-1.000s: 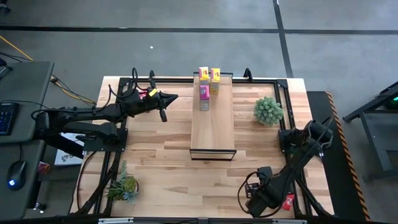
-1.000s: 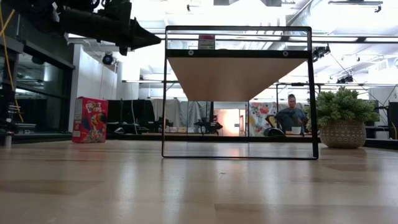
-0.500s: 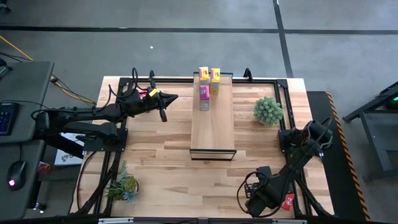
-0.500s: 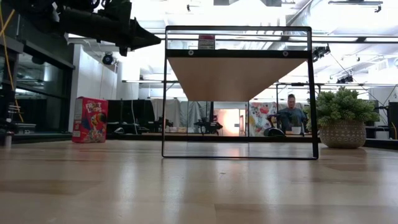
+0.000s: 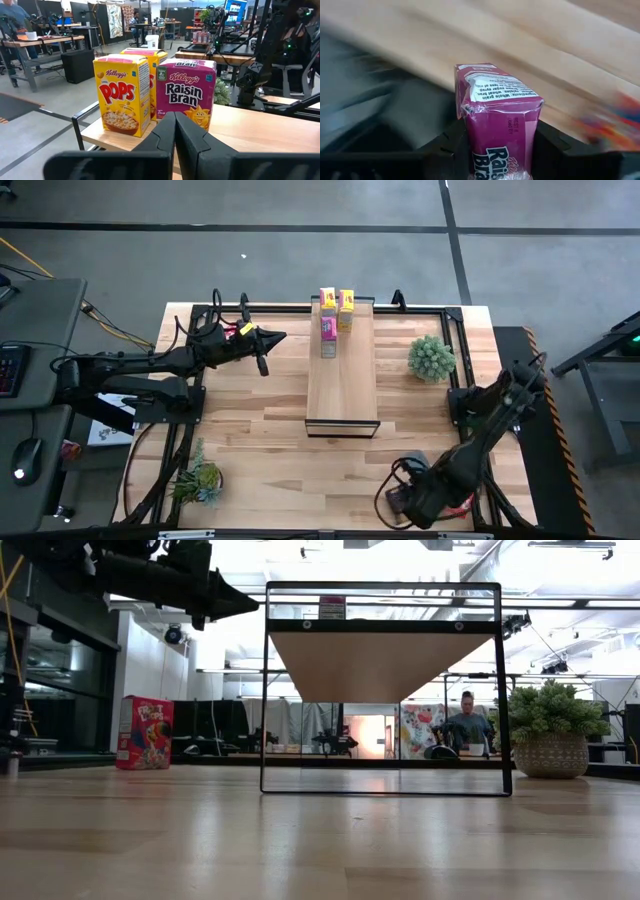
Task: Stack cereal on shelf
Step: Put the purple cereal box on the shelf
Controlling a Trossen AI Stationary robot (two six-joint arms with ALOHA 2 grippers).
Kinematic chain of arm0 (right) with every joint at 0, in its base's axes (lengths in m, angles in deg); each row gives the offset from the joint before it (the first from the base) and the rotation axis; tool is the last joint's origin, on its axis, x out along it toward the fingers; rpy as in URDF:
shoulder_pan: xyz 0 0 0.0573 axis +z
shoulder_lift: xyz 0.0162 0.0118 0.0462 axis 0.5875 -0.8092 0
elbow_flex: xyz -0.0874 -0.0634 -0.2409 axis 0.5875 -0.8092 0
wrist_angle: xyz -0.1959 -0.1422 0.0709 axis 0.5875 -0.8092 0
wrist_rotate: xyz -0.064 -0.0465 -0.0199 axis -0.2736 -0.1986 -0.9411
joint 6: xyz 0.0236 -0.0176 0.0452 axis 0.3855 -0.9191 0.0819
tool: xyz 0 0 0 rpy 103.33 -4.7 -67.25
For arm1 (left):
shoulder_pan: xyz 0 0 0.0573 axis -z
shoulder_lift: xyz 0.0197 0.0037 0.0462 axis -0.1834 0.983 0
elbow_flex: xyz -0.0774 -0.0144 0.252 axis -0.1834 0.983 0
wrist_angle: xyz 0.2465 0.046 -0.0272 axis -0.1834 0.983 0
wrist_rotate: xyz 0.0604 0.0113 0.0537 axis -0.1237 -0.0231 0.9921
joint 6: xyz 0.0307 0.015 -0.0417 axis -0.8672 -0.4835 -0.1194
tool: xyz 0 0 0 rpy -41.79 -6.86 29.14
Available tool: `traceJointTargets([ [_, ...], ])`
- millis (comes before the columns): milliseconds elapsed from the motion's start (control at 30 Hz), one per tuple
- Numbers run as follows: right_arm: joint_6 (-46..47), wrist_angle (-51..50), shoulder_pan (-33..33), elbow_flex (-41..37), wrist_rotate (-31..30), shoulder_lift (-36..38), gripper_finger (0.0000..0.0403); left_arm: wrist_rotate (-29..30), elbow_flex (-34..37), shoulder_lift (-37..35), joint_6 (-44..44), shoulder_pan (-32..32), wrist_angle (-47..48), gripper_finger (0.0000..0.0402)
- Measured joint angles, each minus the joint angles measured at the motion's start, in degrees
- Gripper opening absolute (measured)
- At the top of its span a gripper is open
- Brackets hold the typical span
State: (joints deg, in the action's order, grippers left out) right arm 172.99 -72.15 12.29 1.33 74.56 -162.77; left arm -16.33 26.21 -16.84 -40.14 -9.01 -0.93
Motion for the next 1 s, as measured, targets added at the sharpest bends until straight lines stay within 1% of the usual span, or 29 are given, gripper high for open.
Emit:
traceJointTargets([
  [100, -9.7, 10.3, -0.7, 0.0, -10.7, 3.6, 0.0142, 0.0, 0.0, 0.0, 0.0, 0.0, 0.0, 0.0],
  [167, -18.2, 15.9, -1.8, 0.0, -17.5, 6.0, 0.0142, 0.0, 0.0, 0.0, 0.0, 0.0, 0.0, 0.0],
  [233, -26.8, 19.9, -3.5, 0.1, -21.7, 8.4, 0.0142, 0.0, 0.0, 0.0, 0.0, 0.0, 0.0, 0.0],
  [300, -34.1, 20.5, -5.8, 0.1, -23.7, 11.0, 0.0142, 0.0, 0.0, 0.0, 0.0, 0.0, 0.0, 0.0],
  [433, -45.8, 18.2, -13.0, 0.1, -24.0, 15.5, 0.0142, 0.0, 0.0, 0.0, 0.0, 0.0, 0.0, 0.0],
  [533, -51.8, 14.0, -19.7, 0.2, -23.7, 18.5, 0.0142, 0.0, 0.0, 0.0, 0.0, 0.0, 0.0, 0.0],
  [633, -54.2, 7.5, -27.1, 0.2, -23.6, 20.7, 0.0142, 0.0, 0.0, 0.0, 0.0, 0.0, 0.0, 0.0],
  [800, -54.1, -2.4, -39.7, 0.2, -23.4, 22.2, 0.0142, 0.0, 0.0, 0.0, 0.0, 0.0, 0.0, 0.0],
  [867, -54.6, -3.7, -44.5, 0.2, -22.3, 22.1, 0.0142, 0.0, 0.0, 0.0, 0.0, 0.0, 0.0, 0.0],
  [1000, -58.8, -1.5, -52.0, 0.2, -18.1, 20.6, 0.0142, 0.0, 0.0, 0.0, 0.0, 0.0, 0.0, 0.0],
])
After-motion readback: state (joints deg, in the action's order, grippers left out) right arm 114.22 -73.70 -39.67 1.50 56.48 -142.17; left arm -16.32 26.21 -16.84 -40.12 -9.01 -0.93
